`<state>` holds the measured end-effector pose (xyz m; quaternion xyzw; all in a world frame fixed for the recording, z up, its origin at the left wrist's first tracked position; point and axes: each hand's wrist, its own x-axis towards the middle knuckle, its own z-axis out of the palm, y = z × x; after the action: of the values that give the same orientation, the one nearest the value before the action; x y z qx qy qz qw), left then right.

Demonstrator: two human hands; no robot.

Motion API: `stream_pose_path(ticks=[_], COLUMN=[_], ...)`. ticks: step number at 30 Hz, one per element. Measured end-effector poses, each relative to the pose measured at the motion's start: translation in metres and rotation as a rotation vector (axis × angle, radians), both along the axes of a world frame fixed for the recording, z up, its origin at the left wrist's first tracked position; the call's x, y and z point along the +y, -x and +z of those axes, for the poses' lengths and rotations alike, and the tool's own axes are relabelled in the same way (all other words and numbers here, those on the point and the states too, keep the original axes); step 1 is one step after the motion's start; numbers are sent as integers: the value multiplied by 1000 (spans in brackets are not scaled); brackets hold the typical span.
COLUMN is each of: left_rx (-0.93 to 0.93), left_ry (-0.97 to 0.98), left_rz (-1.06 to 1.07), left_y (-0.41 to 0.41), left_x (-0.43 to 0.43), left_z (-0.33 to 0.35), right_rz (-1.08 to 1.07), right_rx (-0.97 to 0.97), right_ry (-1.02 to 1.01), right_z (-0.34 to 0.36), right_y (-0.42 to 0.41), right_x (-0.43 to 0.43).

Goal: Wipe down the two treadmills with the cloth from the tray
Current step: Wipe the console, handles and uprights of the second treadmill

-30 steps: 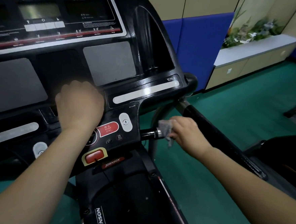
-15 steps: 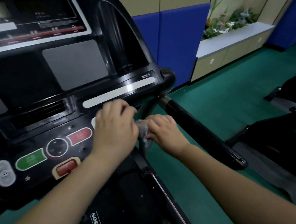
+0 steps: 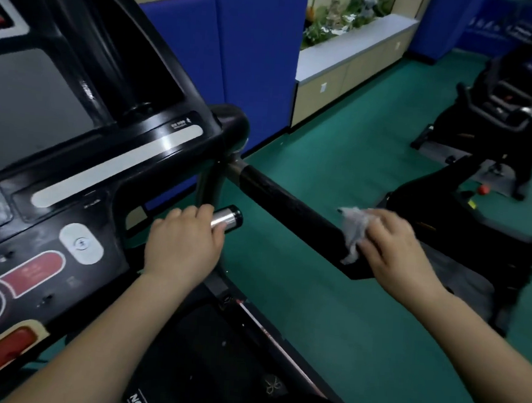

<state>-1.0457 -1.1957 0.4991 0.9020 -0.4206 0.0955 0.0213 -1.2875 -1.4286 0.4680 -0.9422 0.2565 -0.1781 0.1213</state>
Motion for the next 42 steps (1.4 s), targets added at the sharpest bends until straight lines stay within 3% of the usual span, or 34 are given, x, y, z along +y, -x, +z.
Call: stream_pose_path(ticks=[3, 8, 12, 19, 30, 42], left_rx=[-29, -30, -30, -23, -15, 55], left_ry=[33, 23, 16, 18, 56, 38], left_rz=[-7, 5, 18, 47, 108, 175], left_y=[0, 0, 1, -1, 0, 4], left_x=[1, -1, -1, -3, -2, -3], left_z=[-3, -4, -2, -2, -6, -1], right_rz=[21, 6, 116, 286, 139, 282], right_rx=[265, 277, 362, 374, 370, 344], right_ry=[-34, -19, -1, -100, -336, -212], right_z=[-44, -54, -43, -42, -32, -28], right_y=[19, 9, -15, -141, -297, -254], right_x=[5, 6, -8, -29, -27, -26])
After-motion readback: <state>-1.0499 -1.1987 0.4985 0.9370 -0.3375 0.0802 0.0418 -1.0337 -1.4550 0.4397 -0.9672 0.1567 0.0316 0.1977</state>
